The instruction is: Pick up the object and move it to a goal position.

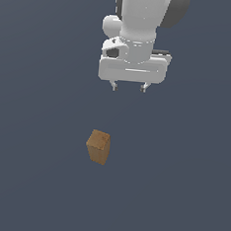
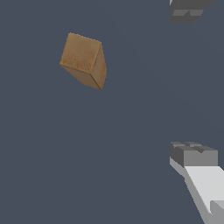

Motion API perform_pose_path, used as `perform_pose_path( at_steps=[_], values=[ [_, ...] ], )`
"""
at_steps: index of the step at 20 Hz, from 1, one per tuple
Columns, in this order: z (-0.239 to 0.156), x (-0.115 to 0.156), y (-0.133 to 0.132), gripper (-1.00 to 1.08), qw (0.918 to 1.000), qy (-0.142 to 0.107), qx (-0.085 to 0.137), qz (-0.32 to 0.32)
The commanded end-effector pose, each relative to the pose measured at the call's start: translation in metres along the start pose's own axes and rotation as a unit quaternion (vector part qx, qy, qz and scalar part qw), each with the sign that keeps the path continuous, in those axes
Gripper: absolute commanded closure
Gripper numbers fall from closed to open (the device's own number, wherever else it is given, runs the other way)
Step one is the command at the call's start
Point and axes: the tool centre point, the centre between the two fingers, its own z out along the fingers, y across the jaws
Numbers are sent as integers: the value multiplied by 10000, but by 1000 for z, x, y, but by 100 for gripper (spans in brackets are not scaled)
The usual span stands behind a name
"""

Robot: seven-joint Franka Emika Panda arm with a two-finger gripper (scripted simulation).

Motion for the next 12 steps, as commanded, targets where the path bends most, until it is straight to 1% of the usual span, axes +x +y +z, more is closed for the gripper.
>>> perform_pose_path(
  at_steps=[1,7,12],
  values=[
    [6,8,5,-92,10000,-14,8,93],
    [28,36,23,-92,9991,-53,26,422],
    [58,64,45,-92,9968,-96,23,796]
  ],
)
